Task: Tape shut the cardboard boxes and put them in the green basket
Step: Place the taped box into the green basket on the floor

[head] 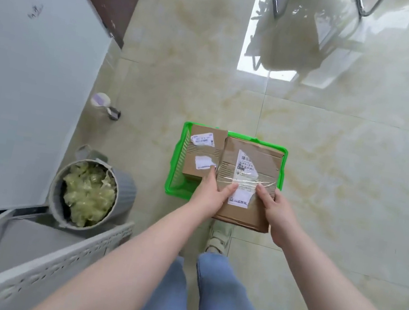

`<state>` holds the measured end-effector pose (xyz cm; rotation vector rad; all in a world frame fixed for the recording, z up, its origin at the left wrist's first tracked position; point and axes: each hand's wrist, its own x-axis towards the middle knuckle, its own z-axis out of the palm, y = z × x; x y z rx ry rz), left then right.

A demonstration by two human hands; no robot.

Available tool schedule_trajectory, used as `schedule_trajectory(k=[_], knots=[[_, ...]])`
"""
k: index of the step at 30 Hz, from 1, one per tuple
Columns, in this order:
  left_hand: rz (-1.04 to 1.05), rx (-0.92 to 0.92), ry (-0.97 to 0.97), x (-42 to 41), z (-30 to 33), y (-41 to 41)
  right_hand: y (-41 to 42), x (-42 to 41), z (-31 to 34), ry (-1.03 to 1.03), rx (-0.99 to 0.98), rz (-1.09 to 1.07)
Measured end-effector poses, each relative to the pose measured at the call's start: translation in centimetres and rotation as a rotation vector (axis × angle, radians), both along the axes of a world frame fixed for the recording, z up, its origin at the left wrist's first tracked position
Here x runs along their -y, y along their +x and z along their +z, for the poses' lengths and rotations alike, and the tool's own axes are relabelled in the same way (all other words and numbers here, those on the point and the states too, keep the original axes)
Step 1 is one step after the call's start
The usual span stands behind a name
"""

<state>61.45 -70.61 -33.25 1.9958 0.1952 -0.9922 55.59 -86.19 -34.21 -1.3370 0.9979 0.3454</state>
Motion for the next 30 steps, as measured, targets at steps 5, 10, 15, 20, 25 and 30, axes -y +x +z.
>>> schedule_trajectory(k=[5, 10, 15, 20, 25, 30], knots=[[-0.136, 0.061, 0.276, 2.7, -9.4, 5.4, 4.4, 3.9, -9.5, -0.046, -0.089, -0.04], [-0.211, 0.265, 0.624, 2.8, -18.5, 9.3, 7.6, 7.0, -18.5, -0.114, -0.107, -0.008], [-0.31, 0.314, 0.694, 2.4, -24.1, 9.3, 9.4, 6.7, -24.7, -0.105, -0.074, 0.066], [-0.3, 0.349, 0.698, 2.5, -25.9, 8.8, 10.2, 5.8, -26.7, -0.068, -0.068, 0.032], [-0.321, 0.342, 0.712, 2.1, -26.2, 8.7, 10.4, 5.1, -26.4, -0.05, -0.077, 0.013], [-0.337, 0.342, 0.697, 1.8, -26.2, 8.8, 10.3, 4.3, -26.0, -0.119, -0.095, 0.037]])
